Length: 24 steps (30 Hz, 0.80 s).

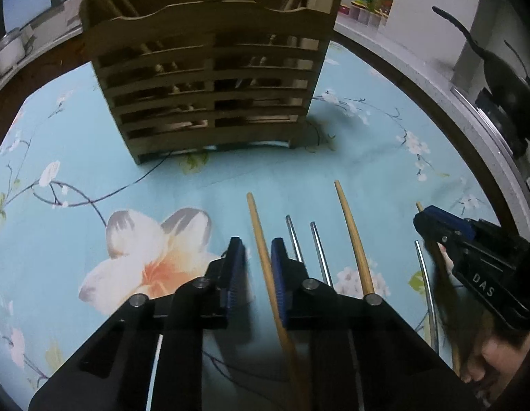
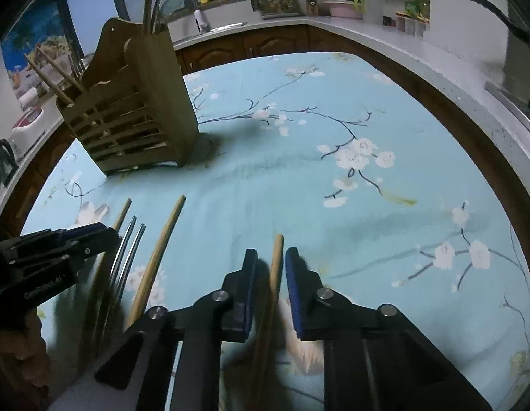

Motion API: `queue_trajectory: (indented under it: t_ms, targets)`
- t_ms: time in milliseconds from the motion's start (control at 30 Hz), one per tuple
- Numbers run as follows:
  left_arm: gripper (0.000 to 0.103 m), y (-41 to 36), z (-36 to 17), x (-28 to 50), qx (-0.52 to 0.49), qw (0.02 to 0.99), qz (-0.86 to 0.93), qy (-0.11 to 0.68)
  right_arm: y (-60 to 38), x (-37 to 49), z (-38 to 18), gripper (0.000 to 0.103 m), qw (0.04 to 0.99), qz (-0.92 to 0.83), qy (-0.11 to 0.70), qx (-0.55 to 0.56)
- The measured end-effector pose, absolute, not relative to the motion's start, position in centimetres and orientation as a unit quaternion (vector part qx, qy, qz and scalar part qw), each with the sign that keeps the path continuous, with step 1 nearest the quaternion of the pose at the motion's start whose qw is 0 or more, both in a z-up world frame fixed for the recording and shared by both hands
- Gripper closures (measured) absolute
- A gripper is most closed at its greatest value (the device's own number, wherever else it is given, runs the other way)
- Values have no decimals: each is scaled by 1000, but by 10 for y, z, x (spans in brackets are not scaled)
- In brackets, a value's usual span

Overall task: Organize utensils
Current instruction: 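Grasp a wooden chopstick with the left tool while the right tool grasps another wooden chopstick, then lift the chopstick with the left tool while the right tool carries its chopstick to the holder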

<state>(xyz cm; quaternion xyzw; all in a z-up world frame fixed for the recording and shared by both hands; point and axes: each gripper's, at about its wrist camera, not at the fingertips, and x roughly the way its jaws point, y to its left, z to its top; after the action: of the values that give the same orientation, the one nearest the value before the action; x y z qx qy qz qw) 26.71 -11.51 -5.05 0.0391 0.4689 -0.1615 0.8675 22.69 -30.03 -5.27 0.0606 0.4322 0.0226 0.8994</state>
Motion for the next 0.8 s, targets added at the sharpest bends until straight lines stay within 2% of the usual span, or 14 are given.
queue_trajectory:
  t_ms: [33,200,367,800]
  targets:
    - [94,-117,-51,267,44,868,-161,467,-299,229,-53,91,900,21,432,56]
    - [98,-120,-50,267,56,870,-165,462,-297,230,-53,97,901,23,430,46]
    - [98,-101,-41,260,19,871,-173,460,-306,225,-45,98,900,40,426,83]
    - [98,-55,46,195,-56,902,-207,376,-302,184,34,98,930,73,344,104]
